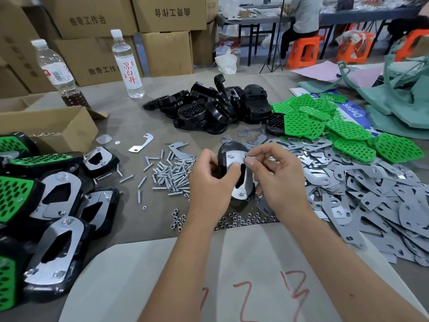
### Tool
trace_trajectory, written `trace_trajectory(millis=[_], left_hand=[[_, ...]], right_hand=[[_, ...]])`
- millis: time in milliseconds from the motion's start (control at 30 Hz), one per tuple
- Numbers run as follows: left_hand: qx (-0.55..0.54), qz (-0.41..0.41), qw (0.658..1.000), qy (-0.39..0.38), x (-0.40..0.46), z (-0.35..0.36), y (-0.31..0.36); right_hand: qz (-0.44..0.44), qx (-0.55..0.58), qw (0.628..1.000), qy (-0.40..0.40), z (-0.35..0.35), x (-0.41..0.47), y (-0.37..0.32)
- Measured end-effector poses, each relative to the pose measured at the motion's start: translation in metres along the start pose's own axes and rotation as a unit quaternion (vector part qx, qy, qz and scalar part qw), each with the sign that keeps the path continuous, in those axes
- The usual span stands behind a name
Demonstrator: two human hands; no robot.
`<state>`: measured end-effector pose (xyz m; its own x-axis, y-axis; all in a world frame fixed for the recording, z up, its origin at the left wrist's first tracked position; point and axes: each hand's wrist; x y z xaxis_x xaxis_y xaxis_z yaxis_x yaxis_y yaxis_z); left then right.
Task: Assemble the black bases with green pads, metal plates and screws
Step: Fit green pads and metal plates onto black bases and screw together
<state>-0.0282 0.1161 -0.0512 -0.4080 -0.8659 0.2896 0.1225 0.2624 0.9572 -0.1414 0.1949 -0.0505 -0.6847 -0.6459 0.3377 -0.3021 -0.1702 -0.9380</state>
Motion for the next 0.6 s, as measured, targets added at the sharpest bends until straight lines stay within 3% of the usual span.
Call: trace_trajectory(millis=[100, 200, 400, 533, 600], left_hand=[[0.020, 0.021, 1.000, 0.010, -0.002, -0.001, 0.001], [0.003, 0.019, 1.000, 0.001, -0.001, -0.005, 0.002], [-0.023, 0.023, 0.999, 0.010, 0.004, -0.012, 0.007], [-0.040, 0.002, 0.999, 0.033, 0.006, -0.013, 0.004], [-0.054, -0.009, 0.997, 0.051, 0.006, -0.015, 0.003]], right_hand=[[-0.106, -0.124, 0.987, 0.002, -0.002, 0.001, -0.003], [-0.210, -0.266, 0.940, -0.049, -0.008, 0.003, -0.005], [-0.259, -0.431, 0.863, -0.049, 0.005, 0.012, -0.019], [-0.246, -0.449, 0.858, -0.034, 0.017, 0.015, -0.029], [-0.236, -0.442, 0.861, -0.088, 0.017, 0.019, -0.030]])
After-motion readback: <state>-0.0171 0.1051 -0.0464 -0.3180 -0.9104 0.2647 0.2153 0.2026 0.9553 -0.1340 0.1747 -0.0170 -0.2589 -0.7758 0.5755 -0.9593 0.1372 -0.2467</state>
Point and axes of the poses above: each hand's wrist, its own x-axis towards the middle knuckle, its own z-axis out of the palm, y = z × x, and after that the axes turned 2 degrees about -x, right-handed
